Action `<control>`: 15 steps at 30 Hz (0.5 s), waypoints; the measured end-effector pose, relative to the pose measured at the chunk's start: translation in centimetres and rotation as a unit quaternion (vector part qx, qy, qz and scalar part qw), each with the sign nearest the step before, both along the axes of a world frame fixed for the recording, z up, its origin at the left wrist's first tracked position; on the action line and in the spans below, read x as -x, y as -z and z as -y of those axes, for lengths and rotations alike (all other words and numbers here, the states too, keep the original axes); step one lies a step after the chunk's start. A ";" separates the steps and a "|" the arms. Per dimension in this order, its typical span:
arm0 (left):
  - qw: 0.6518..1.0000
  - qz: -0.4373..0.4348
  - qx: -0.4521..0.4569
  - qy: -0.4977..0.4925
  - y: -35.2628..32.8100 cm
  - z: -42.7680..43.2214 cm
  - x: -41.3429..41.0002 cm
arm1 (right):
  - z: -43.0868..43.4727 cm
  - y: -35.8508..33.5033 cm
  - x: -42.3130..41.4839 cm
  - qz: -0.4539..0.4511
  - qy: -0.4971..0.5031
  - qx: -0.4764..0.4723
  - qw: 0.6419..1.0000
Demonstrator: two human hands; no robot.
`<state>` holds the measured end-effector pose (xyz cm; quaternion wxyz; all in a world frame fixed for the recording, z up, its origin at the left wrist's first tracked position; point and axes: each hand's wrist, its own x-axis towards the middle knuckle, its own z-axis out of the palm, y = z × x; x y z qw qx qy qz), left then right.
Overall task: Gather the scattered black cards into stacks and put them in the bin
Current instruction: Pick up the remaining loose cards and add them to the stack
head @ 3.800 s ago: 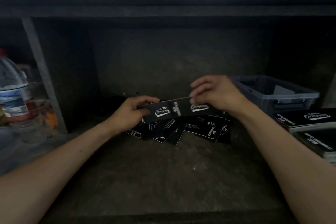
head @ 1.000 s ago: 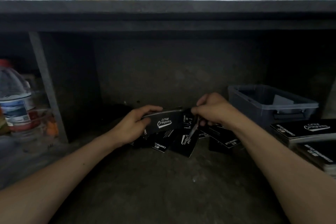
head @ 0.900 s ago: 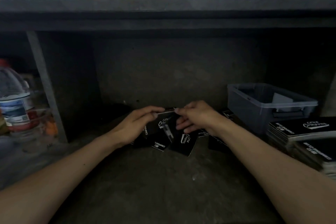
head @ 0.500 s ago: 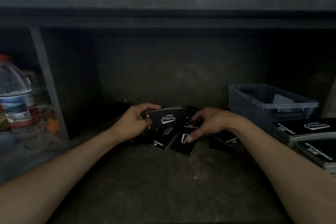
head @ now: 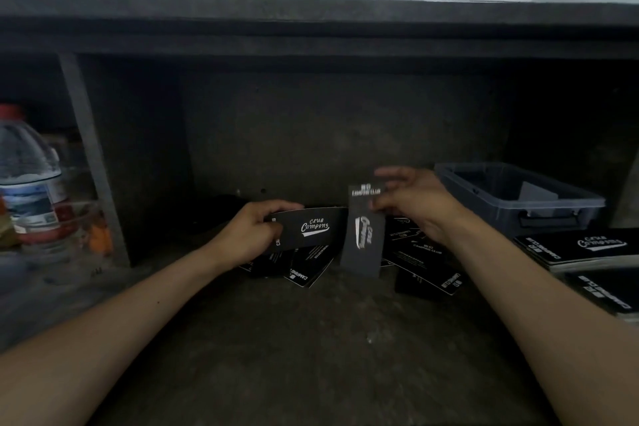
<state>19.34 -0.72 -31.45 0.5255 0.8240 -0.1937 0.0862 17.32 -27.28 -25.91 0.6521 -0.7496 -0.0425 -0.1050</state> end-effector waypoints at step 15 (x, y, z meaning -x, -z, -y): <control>0.998 0.029 -0.021 0.045 0.0 -0.1 0.5 | -2.3 2.4 -0.8 0.123 -0.022 0.280 0.952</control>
